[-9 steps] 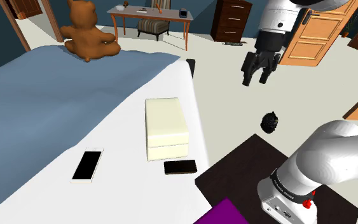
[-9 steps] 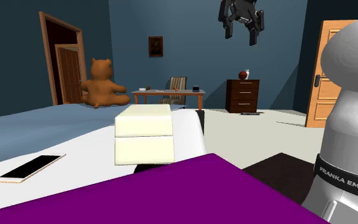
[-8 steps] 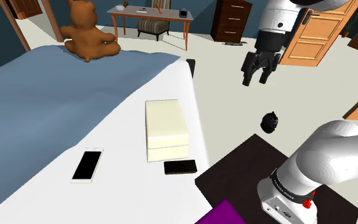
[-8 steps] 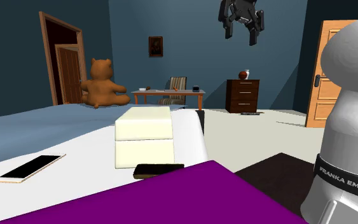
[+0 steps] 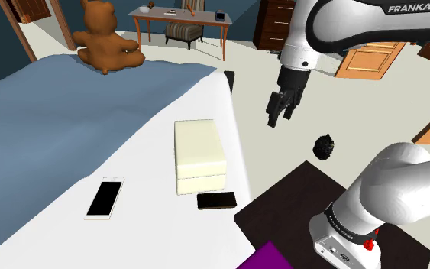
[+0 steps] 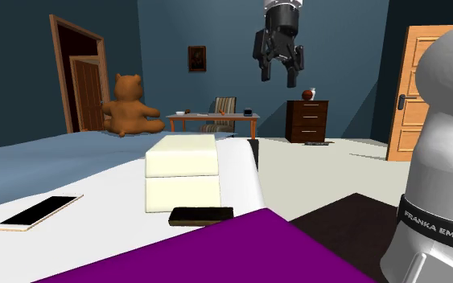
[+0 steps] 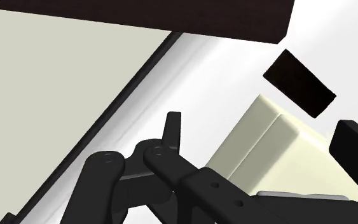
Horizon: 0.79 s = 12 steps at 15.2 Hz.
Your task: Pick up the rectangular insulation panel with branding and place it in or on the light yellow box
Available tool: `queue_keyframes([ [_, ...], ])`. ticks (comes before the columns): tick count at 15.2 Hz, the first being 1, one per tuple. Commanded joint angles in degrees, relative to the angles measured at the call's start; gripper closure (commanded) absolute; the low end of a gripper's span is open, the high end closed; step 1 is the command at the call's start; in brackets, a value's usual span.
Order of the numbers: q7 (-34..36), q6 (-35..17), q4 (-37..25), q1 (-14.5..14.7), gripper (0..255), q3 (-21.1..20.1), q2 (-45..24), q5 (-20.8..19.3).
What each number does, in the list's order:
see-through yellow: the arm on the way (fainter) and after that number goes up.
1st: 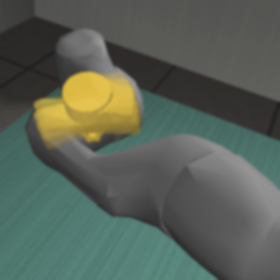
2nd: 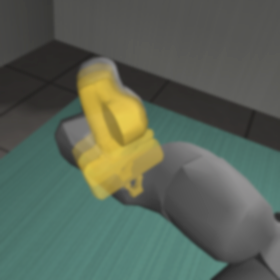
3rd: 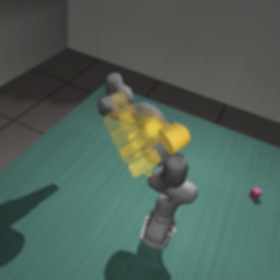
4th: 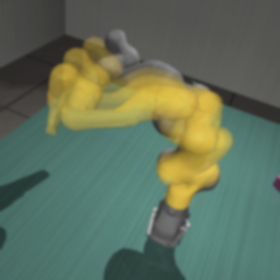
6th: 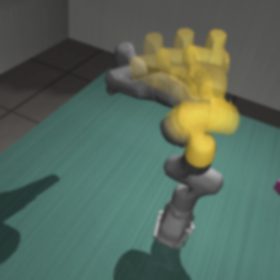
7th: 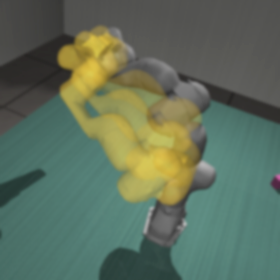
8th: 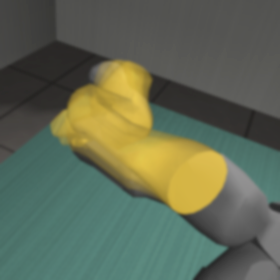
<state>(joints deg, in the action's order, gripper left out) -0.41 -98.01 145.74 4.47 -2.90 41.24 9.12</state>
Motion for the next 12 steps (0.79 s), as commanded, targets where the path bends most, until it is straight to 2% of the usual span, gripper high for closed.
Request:
queue_keyframes([
  [1, -2.1, -4.3, 1.9, 1.6, 0, -1.1, -1.7, 0.4],
  [12, -11.3, -28.7, 8.5, 10.7, 0, -8.4, -16.1, 3.2],
])
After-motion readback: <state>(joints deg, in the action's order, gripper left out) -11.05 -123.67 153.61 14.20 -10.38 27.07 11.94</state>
